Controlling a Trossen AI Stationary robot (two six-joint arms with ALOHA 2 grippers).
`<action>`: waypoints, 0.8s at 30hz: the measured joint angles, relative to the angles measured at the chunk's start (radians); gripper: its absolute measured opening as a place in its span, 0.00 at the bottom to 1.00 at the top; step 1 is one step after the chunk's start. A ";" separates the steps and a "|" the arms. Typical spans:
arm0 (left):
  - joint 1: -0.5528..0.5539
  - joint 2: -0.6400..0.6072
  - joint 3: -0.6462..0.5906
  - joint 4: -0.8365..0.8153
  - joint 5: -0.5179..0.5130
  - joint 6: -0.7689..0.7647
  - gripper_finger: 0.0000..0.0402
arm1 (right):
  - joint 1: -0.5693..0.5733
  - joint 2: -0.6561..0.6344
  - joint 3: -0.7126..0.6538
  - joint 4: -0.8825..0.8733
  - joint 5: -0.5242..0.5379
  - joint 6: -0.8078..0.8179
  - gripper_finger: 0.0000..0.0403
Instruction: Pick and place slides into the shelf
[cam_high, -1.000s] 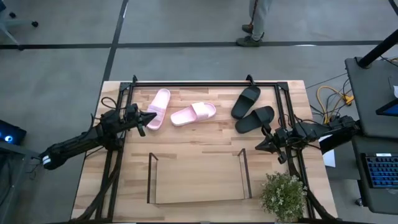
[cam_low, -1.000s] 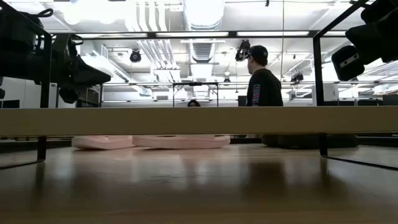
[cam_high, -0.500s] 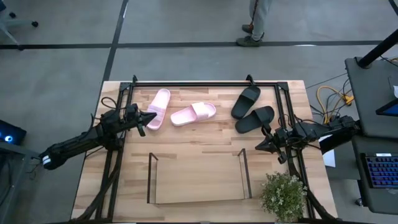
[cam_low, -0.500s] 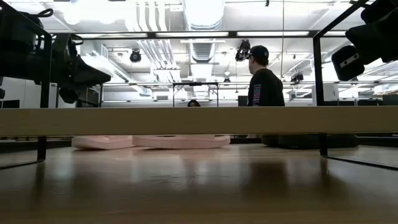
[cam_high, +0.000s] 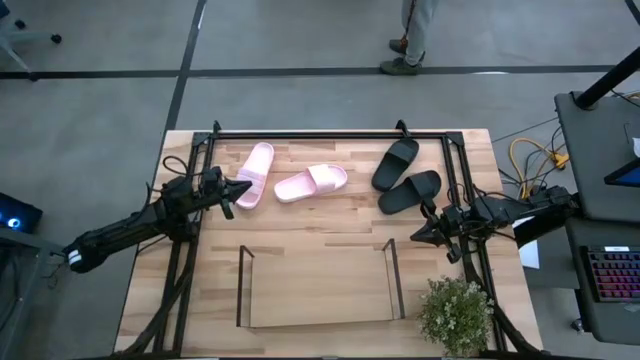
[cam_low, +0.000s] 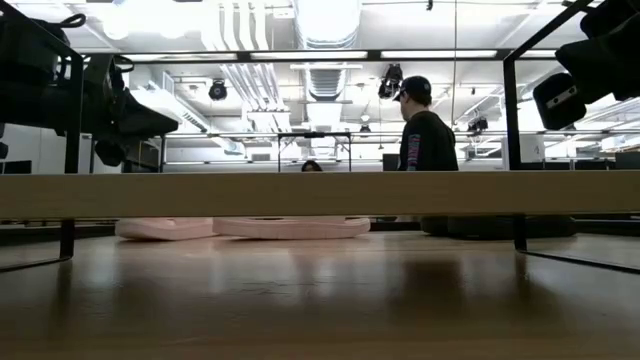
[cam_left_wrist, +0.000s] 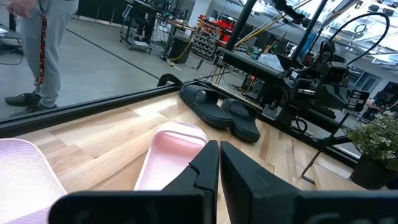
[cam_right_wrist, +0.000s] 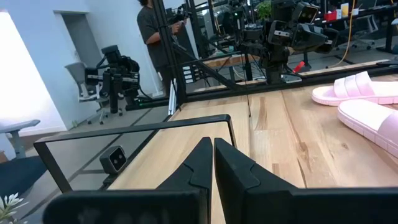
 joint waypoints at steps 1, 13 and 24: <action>0.000 0.000 0.000 0.000 0.000 0.000 0.00 | 0.000 0.000 0.000 0.000 0.000 0.000 0.02; 0.000 0.000 0.000 0.000 0.000 0.000 0.00 | 0.000 0.000 0.000 0.000 0.000 0.000 0.02; 0.000 0.000 0.000 0.000 0.000 0.000 0.00 | 0.000 0.000 0.000 0.024 0.045 0.112 0.02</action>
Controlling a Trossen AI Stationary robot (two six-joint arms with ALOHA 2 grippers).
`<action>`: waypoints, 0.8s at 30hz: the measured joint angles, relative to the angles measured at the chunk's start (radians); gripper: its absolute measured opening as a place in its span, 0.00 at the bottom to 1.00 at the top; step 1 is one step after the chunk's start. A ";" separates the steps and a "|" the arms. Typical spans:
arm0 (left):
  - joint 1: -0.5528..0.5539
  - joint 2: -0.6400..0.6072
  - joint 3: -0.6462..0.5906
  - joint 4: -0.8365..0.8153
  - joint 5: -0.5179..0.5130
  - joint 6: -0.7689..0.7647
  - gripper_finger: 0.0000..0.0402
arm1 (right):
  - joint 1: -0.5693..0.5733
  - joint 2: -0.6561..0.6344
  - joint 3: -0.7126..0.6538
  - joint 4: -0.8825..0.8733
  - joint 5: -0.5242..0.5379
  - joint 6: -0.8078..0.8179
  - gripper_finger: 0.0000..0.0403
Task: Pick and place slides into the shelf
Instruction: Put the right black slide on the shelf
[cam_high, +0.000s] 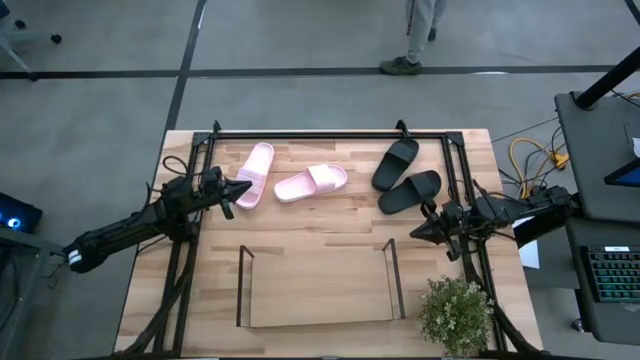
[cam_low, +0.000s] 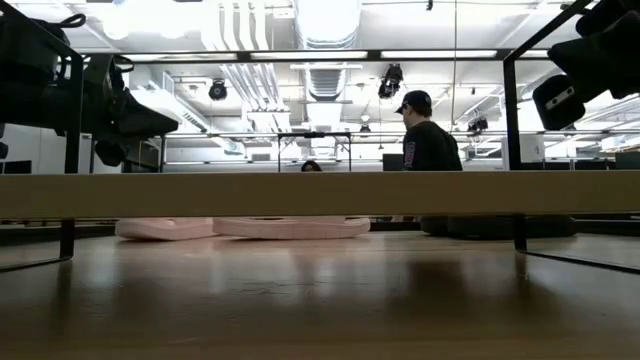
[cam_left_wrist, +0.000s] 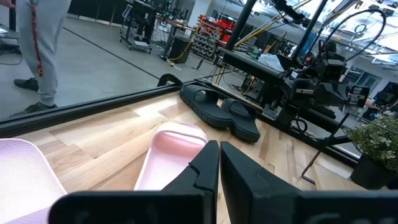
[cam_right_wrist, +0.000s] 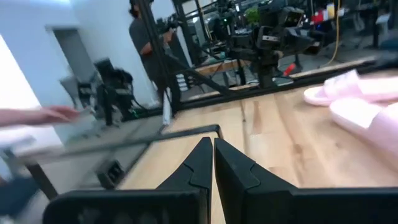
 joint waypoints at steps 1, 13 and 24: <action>0.000 0.000 0.000 0.000 0.000 0.000 0.00 | 0.000 0.000 0.000 -0.002 0.000 0.045 0.02; 0.000 0.000 0.000 0.000 0.000 0.000 0.00 | 0.000 0.000 0.000 0.029 0.154 0.356 0.02; -0.001 0.006 0.000 0.101 0.131 -0.165 0.00 | 0.000 0.018 0.000 0.155 0.450 0.196 0.02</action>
